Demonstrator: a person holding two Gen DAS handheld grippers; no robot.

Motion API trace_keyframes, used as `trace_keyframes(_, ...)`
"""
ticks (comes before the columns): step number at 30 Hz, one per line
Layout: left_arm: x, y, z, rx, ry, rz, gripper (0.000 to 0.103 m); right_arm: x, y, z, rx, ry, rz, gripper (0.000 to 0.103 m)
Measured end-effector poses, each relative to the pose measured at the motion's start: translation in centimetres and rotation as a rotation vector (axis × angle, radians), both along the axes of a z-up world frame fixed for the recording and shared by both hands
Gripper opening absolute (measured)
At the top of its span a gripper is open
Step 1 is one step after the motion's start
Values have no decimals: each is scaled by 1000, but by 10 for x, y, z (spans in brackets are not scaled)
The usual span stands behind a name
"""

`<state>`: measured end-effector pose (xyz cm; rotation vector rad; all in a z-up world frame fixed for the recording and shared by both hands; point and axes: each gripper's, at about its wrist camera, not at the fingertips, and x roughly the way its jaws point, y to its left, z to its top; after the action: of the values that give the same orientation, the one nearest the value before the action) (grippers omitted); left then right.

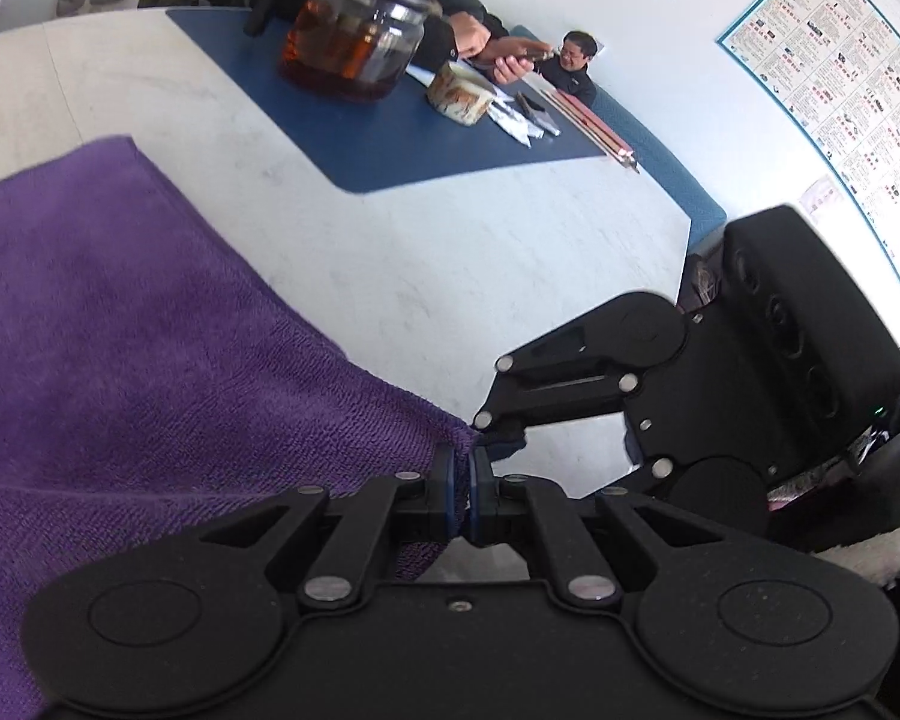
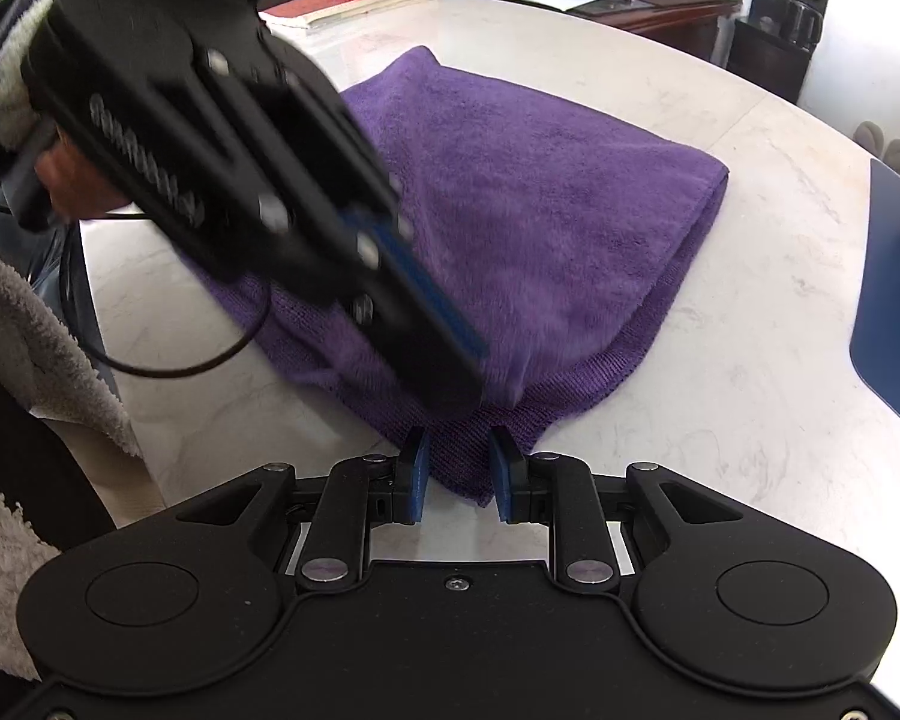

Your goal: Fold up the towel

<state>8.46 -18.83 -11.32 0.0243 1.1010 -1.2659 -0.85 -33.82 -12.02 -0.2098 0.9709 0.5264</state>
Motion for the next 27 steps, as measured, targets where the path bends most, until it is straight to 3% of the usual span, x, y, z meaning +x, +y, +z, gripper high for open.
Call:
trace_keyframes(8,10,6,-18,-24,75,21,5,3,-2,-1,17,-4,-23,22)
trace_keyframes(11,11,8,-22,-36,87,26,5,1,-5,1,16,-13,-30,32)
trace_keyframes(14,11,6,-23,-41,87,27,5,-3,-12,5,18,-19,-51,35)
trace_keyframes(27,8,4,-20,-88,91,-17,5,-10,-19,1,-54,2,-104,34)
